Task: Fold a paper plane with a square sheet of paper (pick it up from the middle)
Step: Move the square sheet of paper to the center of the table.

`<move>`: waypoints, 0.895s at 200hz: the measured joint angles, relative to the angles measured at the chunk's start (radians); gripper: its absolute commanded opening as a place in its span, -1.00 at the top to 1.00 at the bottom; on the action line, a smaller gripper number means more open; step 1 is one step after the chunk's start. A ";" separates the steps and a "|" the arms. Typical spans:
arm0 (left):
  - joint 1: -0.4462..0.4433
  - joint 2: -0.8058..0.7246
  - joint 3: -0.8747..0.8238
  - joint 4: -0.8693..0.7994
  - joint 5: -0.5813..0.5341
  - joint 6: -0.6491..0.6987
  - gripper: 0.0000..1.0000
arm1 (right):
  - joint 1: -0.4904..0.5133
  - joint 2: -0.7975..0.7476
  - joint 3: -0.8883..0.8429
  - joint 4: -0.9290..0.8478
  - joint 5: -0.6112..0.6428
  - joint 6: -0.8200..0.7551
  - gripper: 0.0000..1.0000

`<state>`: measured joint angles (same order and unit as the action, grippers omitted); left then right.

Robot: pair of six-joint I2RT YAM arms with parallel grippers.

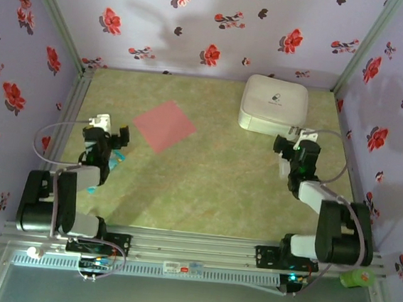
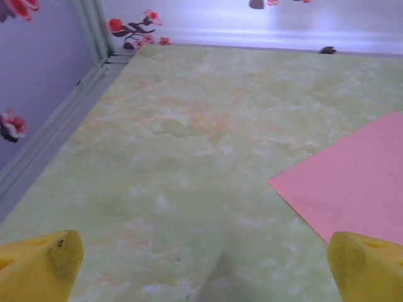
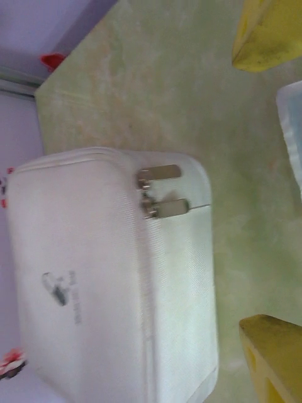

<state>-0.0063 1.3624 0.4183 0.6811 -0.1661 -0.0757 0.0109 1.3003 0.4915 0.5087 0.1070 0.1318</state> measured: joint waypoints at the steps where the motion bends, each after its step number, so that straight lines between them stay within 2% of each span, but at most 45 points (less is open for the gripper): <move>1: 0.000 -0.002 0.002 -0.005 -0.002 -0.002 -0.99 | 0.000 -0.003 0.003 -0.005 0.000 0.002 -0.99; 24: 0.000 -0.074 0.109 -0.199 -0.063 -0.084 -0.99 | 0.000 -0.110 0.090 -0.172 -0.022 0.065 -0.99; 49: 0.000 -0.135 0.198 -0.379 -0.085 -0.201 -0.99 | 0.000 -0.156 0.152 -0.333 -0.044 0.180 -0.99; 62: 0.001 -0.146 0.239 -0.467 -0.057 -0.246 -0.99 | -0.012 -0.154 0.186 -0.438 -0.073 0.259 -0.99; 83: 0.001 -0.127 0.299 -0.583 0.057 -0.312 -1.00 | -0.039 -0.136 0.206 -0.522 -0.193 0.338 -0.99; 103: 0.000 -0.048 0.377 -0.661 0.210 -0.383 -0.99 | -0.046 -0.093 0.206 -0.532 -0.348 0.410 -0.99; 123: -0.023 0.048 0.462 -0.731 0.296 -0.432 -0.99 | -0.031 -0.039 0.205 -0.498 -0.487 0.485 -0.99; 150: -0.097 0.167 0.599 -0.834 0.327 -0.465 -0.99 | 0.025 0.002 0.205 -0.473 -0.583 0.532 -0.99; 179: -0.166 0.305 0.774 -0.950 0.317 -0.488 -0.99 | 0.093 0.017 0.208 -0.472 -0.618 0.550 -0.99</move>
<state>-0.1719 1.6676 1.1923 -0.2687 0.1513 -0.5640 0.1043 1.3170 0.6998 0.0372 -0.5110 0.6819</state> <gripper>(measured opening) 0.997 0.993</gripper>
